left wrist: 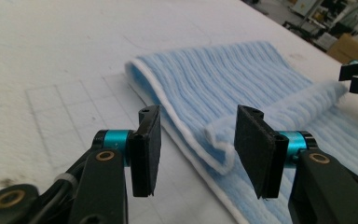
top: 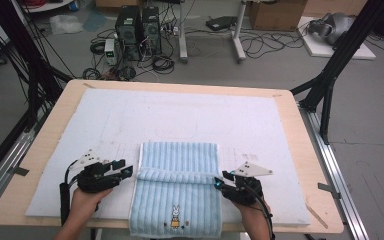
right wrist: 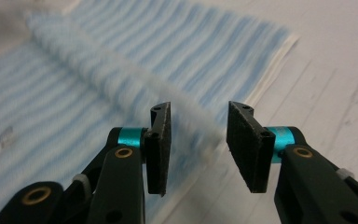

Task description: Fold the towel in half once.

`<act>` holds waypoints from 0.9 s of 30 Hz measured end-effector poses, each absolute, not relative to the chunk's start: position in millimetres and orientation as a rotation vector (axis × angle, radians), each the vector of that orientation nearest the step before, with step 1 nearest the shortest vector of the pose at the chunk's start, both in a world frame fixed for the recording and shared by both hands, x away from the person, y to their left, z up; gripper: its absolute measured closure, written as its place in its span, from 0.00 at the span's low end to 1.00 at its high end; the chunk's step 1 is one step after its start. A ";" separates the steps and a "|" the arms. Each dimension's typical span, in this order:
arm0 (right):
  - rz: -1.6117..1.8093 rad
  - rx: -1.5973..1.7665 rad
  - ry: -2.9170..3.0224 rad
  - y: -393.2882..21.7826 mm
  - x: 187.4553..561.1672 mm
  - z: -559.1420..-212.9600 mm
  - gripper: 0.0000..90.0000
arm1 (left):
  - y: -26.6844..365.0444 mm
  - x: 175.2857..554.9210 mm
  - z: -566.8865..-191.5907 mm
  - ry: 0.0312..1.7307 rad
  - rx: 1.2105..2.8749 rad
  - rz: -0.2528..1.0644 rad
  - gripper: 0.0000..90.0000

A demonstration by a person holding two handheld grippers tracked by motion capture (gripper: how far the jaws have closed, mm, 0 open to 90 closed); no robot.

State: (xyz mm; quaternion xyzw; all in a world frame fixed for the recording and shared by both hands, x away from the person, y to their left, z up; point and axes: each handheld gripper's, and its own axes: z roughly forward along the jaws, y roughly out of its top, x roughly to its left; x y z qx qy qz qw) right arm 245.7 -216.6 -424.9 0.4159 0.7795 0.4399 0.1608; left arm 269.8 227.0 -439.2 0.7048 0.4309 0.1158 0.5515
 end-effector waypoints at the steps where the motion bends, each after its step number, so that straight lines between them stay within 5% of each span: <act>1: 1.270 1.199 2.202 -216.9 249.5 -422.1 0.66 | 228.6 271.2 -438.5 1.024 1.660 0.276 0.57; 10: 1.118 1.166 2.335 -182.5 302.3 -437.9 0.74 | 234.6 276.2 -439.4 1.048 1.652 0.288 0.57; 27: 1.248 0.791 2.548 -201.6 244.2 -437.0 0.66 | 229.7 296.5 -436.4 1.060 1.661 0.286 0.48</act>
